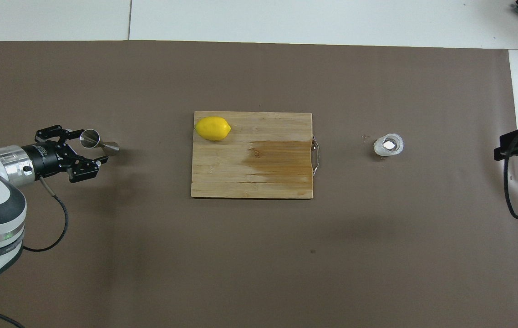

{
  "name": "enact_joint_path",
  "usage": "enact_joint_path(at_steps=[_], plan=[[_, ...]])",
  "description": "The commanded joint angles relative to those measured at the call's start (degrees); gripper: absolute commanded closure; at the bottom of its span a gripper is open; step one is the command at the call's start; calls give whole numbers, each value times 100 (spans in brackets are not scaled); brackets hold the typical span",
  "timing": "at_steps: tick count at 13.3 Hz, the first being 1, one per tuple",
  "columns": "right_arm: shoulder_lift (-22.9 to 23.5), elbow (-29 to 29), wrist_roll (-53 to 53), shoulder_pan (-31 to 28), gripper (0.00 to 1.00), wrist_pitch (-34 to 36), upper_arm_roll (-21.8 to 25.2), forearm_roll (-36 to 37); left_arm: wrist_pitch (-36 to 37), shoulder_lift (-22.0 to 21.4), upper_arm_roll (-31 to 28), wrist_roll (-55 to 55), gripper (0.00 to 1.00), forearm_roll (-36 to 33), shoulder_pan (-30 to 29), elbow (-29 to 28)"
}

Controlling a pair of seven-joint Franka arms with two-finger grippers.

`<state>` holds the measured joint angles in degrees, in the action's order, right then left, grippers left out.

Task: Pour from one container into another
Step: 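Reach the left gripper to the small metal cup and close on it, then lift the metal cup off the table with the left gripper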

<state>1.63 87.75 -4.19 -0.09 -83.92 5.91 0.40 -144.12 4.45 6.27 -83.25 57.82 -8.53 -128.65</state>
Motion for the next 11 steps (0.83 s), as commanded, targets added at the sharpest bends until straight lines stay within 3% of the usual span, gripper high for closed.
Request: enact_joint_path(at_steps=[1,11], plan=[[-31,49,-64,27,0,-19,42,-128,-116,-58,-38,63,0,133,62,-99],[-31,49,-64,26,0,-19,42,-136,-608,3,-30,63,14,194,308,-82]])
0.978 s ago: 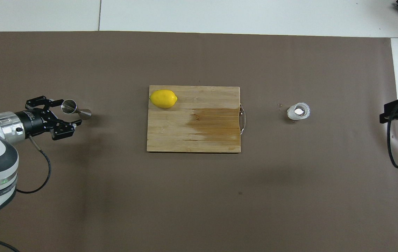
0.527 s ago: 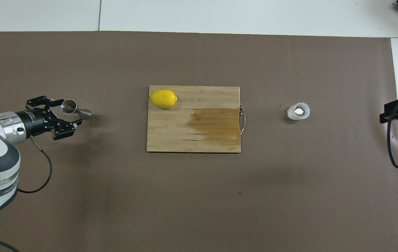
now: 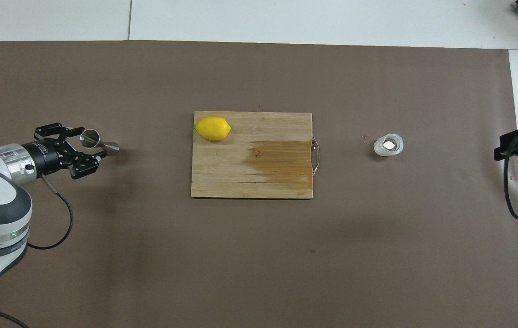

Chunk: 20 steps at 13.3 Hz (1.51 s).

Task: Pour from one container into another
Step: 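Lift the metal cup off the table with the left gripper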

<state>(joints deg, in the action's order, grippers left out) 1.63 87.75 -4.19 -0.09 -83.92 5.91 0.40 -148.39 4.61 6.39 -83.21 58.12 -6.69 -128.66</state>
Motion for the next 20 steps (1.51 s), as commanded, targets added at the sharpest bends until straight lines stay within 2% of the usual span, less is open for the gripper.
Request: enact_joint_path(at_steps=[1,5,7,10,12,15,18,20], plan=[[-31,49,-64,27,0,-19,42,-128,-182,-12,-41,59,16,165,124,-81],[-23,49,-64,27,0,-19,42,-136,-155,-12,-50,50,18,165,63,-81],[-23,49,-64,27,0,-19,42,-136,-164,-12,-50,50,23,165,54,-81],[-31,49,-64,27,0,-19,42,-136,-164,-12,-50,50,41,165,54,-81],[-23,49,-64,27,0,-19,42,-128,-173,-12,-50,50,62,165,54,-81],[-31,49,-64,27,0,-19,42,-136,-182,-12,-50,50,85,165,62,-81],[-31,49,-64,27,0,-19,42,-128,-164,-4,-50,42,99,165,71,-37],[-31,49,-64,27,0,-19,42,-136,-68,5,-50,-11,100,165,54,112]])
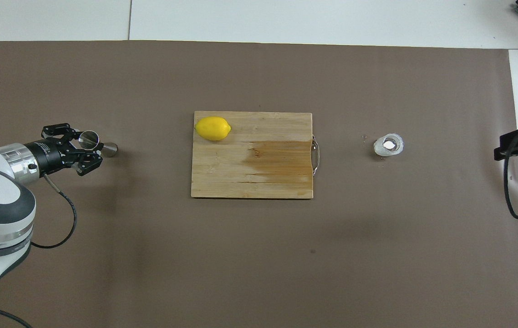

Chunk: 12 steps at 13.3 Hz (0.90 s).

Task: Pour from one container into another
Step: 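Lift the metal cup off the table with the left gripper, then carry the metal cup over the wooden cutting board with the left gripper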

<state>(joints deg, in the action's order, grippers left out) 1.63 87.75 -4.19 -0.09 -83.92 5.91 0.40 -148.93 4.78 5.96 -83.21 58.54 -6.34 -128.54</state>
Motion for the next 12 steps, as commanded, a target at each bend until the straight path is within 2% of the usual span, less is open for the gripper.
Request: enact_joint_path(at_steps=[1,3,6,8,12], plan=[[-31,49,-64,26,0,-19,42,-136,117,-4,-7,-11,100,114,18,196],[-23,49,-64,26,0,-19,42,-136,609,-30,-7,-20,100,113,-8,416],[-31,49,-64,18,0,-19,42,-128,786,-161,71,-334,100,105,106,601],[-31,49,-64,26,0,-19,42,-136,787,-188,168,-791,100,105,395,803],[-31,49,-64,26,0,-19,51,-128,612,-83,195,-1775,100,61,1404,1207]])
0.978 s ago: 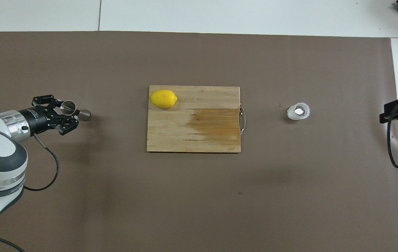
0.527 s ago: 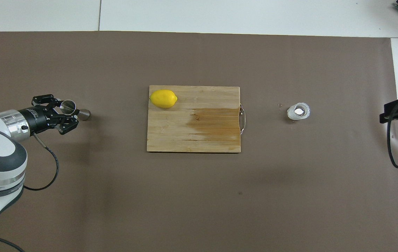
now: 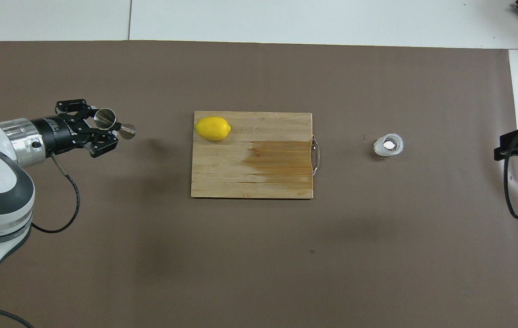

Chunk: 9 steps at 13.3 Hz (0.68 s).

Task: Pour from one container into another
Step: 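Carry the metal cup over the wooden cutting board with the left gripper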

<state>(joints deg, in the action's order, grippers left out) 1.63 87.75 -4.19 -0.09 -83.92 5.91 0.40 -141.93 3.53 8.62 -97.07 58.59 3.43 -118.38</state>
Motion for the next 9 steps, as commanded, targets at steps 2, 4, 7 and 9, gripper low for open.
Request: enact_joint_path(at_steps=[2,4,7,9], plan=[[-23,49,-64,26,0,-19,51,-136,-570,60,-71,-672,100,21,1130,245],[-23,49,-64,26,0,-19,42,-136,-1534,191,-71,-778,100,30,1904,228],[-31,49,-64,26,0,-19,42,-128,-1882,428,-89,-1128,100,-144,2504,472],[-23,49,-64,26,0,-19,42,-136,-1847,1119,-80,-2335,100,-1176,2724,1190]])
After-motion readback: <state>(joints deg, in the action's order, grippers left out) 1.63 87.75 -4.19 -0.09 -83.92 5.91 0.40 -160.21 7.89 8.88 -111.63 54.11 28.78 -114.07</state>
